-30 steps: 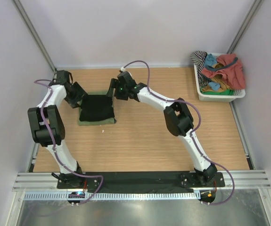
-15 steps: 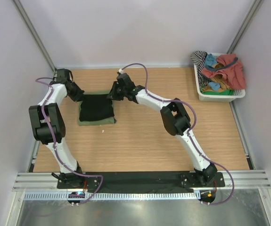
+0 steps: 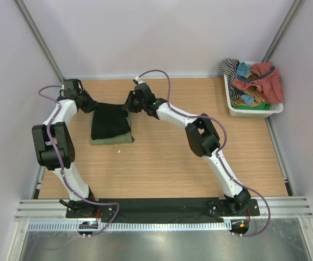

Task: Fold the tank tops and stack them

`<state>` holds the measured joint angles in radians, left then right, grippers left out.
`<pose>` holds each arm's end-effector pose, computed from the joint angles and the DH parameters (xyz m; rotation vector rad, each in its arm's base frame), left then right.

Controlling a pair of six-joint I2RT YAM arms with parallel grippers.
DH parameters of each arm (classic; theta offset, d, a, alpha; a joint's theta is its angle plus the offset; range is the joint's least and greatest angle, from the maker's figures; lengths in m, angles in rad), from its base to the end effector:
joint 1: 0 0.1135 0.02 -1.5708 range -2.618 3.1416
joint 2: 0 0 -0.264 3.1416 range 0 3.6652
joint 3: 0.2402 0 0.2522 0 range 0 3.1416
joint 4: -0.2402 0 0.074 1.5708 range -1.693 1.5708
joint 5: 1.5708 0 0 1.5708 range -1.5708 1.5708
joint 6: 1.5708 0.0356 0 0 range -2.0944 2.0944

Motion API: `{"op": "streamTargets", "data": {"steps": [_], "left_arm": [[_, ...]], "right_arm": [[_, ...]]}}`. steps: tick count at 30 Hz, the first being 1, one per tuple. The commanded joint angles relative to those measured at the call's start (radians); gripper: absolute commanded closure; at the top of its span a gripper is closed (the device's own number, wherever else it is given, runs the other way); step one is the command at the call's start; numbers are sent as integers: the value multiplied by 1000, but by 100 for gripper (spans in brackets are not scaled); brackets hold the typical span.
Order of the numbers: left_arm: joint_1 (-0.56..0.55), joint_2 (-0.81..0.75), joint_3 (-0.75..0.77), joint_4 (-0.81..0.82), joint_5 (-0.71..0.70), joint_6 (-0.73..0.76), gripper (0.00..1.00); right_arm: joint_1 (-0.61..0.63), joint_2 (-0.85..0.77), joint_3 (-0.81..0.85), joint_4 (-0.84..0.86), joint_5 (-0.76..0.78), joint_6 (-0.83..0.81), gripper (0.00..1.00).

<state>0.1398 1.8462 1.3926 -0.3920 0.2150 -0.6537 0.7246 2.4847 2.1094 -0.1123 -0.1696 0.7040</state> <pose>0.4075 0.0497 0.2327 -0.8537 2.2971 -0.4916 0.4268 0.3859 0.1896 -0.1365 2.2204 1.0183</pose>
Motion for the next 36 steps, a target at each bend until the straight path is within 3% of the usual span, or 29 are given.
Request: {"op": "streamTargets", "data": {"steps": [1,5,6,7,8,9,11,12,13,19,23,26,30,34,36], "left_arm": [[3,-38,-15,122,14,14,100],[3,-9,-14,137,-6,14,96],[3,2,-7,137,-6,14,87],[3,11,-1,136,-3,14,79],[1,22,2,128,4,14,70],[3,21,2,117,6,9,53],[1,-23,-21,133,-12,-14,43],[-2,-40,-47,136,-22,-17,34],[-3,-82,-55,131,-47,-17,32],[-43,-278,-115,26,-189,-29,31],[-74,-456,-176,-60,-292,-46,34],[-77,-570,-237,-61,-232,-66,41],[-78,-590,-294,-38,-65,-103,63],[-48,-474,-320,17,36,-132,77],[-19,-396,-369,135,111,-175,81]], "right_arm": [[6,-44,57,71,19,-43,98],[7,2,96,76,28,-51,96],[6,9,101,74,30,-52,92],[4,13,115,63,39,-54,68],[4,14,115,56,44,-58,54],[6,2,109,51,47,-61,46],[4,-23,77,54,47,-72,40],[6,-55,64,56,45,-78,40],[6,-75,42,56,39,-89,40],[18,-225,-41,-19,35,-141,34],[39,-346,-225,23,13,-159,44],[47,-414,-323,78,-47,-146,60],[47,-390,-339,138,-203,-84,79],[44,-285,-275,181,-348,1,86],[38,-247,-275,241,-413,87,87]]}}
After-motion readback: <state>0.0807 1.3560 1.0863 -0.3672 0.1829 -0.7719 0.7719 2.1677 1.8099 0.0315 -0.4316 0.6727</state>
